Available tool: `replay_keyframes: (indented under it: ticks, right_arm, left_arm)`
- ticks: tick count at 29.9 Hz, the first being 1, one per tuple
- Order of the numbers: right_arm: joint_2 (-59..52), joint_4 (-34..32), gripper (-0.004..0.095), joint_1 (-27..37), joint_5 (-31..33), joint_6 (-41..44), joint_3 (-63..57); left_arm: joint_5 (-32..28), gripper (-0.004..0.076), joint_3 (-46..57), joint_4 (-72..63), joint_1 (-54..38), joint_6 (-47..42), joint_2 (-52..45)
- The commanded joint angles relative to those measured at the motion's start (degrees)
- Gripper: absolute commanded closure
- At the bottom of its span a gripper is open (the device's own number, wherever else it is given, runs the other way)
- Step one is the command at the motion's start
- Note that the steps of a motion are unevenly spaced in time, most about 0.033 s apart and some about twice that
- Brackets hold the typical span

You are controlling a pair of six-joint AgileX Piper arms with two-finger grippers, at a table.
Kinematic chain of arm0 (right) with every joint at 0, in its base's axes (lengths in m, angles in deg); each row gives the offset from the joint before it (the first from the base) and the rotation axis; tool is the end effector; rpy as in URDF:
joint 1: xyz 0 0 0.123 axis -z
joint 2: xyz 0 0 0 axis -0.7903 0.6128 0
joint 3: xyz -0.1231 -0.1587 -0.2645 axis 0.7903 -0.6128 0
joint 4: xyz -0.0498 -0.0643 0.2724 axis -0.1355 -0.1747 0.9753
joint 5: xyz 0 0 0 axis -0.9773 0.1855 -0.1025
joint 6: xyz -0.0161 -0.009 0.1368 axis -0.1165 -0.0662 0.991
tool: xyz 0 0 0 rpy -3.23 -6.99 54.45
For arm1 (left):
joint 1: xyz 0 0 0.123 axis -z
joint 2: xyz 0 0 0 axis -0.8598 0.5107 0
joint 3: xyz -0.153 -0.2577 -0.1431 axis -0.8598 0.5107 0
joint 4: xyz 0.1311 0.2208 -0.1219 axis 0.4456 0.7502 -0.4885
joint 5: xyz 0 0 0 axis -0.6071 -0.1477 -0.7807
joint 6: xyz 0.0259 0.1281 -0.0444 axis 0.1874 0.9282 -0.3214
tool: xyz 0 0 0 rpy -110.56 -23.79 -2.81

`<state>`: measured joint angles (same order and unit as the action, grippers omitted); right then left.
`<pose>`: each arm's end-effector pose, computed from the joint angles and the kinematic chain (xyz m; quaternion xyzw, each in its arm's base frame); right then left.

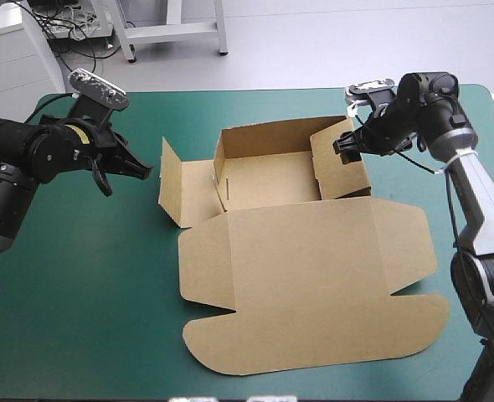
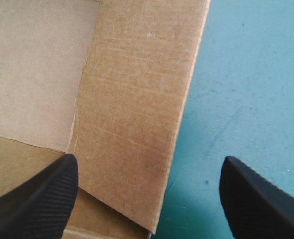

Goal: Fold the box

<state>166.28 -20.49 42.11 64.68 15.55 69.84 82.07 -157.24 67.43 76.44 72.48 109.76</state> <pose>0.4607 0.0986 0.3540 -0.1607 0.9606 0.0626 0.2181 0.3181 -0.0894 0.4658 0.2401 0.8858 0.0193 0.3966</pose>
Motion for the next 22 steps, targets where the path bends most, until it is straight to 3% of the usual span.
replay_keyframes:
  ticks: [1,11,15,18,22]
  right_arm:
    - [0.03,0.45,0.0184,0.29,-2.24,0.06,1.82]
    - [7.67,0.45,0.0195,0.29,-4.45,0.06,1.91]
    - [8.26,0.45,0.0254,0.29,-5.40,0.06,1.91]
    - [8.26,0.45,0.0373,0.29,-6.10,0.06,1.91]
    - [8.26,0.45,0.0661,0.29,-6.36,0.06,1.91]
  left_arm:
    - [-3.26,0.0730,-1.11,-0.26,0.07,-0.98,-1.79]
    - [-2.65,0.0730,0.73,-0.26,0.07,-1.41,-1.79]
    - [-2.86,0.0730,0.73,-0.26,0.07,-1.41,-1.89]
    - [-3.27,0.0730,0.73,-0.26,0.07,-1.41,-1.89]
    - [-3.52,0.0730,0.73,-0.26,0.07,-1.41,-1.89]
